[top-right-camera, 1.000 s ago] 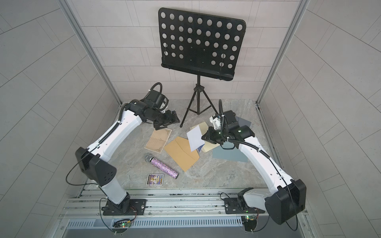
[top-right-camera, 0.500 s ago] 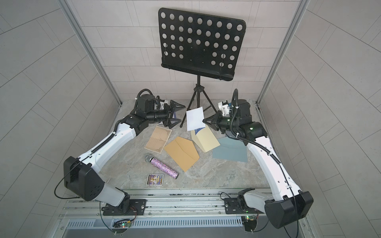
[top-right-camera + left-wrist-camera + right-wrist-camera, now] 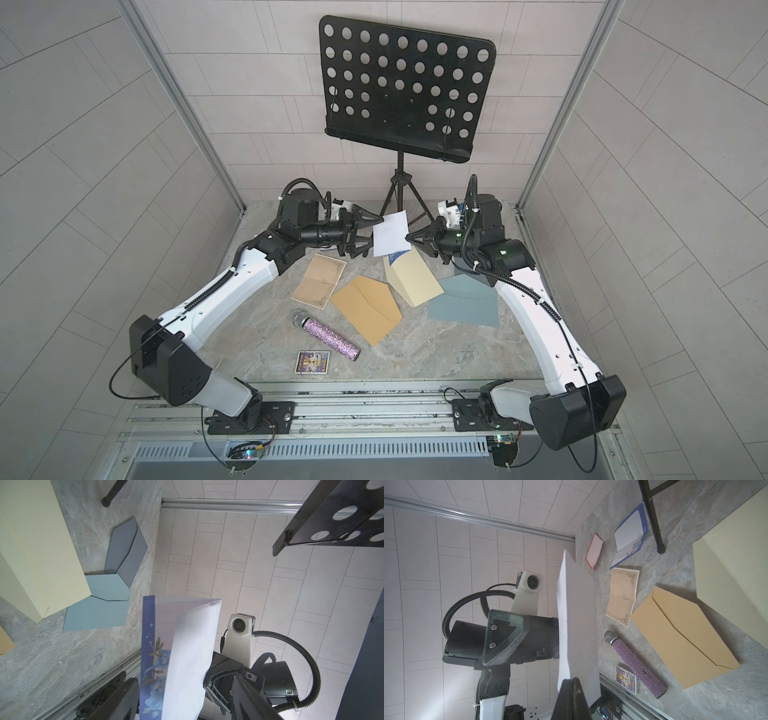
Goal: Take the letter paper out of the envelope
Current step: Unfold the letter paper.
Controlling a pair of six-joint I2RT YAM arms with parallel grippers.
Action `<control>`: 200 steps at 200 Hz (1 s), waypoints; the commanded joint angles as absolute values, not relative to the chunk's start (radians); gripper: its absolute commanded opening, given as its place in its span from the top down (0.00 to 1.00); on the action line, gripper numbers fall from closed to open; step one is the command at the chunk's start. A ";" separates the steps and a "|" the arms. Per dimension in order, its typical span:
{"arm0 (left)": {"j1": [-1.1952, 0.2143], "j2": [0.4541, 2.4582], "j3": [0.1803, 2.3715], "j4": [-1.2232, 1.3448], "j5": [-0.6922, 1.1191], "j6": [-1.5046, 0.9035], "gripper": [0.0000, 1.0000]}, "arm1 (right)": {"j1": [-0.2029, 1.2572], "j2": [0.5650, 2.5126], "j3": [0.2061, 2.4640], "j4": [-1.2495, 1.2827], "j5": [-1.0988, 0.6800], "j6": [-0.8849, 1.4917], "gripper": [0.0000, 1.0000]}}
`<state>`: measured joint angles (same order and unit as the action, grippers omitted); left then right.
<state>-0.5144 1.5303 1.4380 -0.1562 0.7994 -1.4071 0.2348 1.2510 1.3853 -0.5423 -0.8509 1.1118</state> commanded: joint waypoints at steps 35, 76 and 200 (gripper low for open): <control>-0.554 1.558 1.459 -0.101 0.806 -1.440 0.50 | 0.239 1.255 1.387 -0.525 -0.877 1.138 1.00; -0.557 1.570 1.481 -0.103 0.799 -1.443 0.81 | 0.251 1.270 1.392 -0.558 -0.886 1.111 1.00; -0.499 1.535 1.692 -0.617 0.554 -1.364 1.00 | 0.793 0.945 1.218 -0.533 0.200 0.134 0.16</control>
